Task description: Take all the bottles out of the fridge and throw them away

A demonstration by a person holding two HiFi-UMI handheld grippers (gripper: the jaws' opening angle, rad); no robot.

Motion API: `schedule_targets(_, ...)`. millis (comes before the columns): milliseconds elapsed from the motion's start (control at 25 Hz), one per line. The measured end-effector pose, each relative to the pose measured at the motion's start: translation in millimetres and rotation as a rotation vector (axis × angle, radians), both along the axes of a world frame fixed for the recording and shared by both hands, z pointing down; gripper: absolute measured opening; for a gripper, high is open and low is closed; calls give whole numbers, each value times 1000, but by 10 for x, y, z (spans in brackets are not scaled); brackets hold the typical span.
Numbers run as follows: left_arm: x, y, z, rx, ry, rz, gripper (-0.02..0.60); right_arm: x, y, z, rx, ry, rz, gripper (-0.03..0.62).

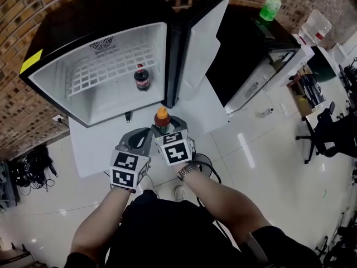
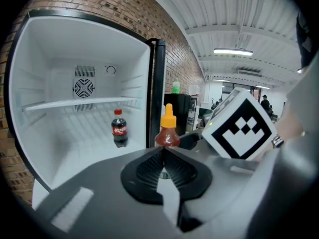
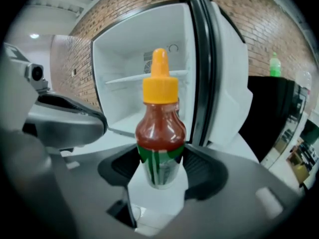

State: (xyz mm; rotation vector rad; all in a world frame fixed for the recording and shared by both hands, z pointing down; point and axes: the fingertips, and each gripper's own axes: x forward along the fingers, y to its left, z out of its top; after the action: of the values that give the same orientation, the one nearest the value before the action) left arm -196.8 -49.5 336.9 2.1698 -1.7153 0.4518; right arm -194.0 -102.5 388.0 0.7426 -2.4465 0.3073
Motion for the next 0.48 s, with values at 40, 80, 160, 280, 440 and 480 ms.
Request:
schedule_targets(40,104,11,18,-1,1,2,3,118,21,6,-2,1,2,267)
schedule_targets(80,208,23,39,-2,2,4,3,238,46,17,-4,3,4,267)
schedule_targets(160,427,51,88,-7,5,12,3,483,99,50,-7,9,8,267)
schedule_targets(280,761,78,175,-22,11,31,3,850,159,110,-16,15,19,267)
schedule_targets(440,1183,99,336,-54,15,62,3,1338,213,234,-38,22,47,267)
schedule_targets(480,1286,101,380,-63,16,72,3,1458,226,273,-46,25,56,267)
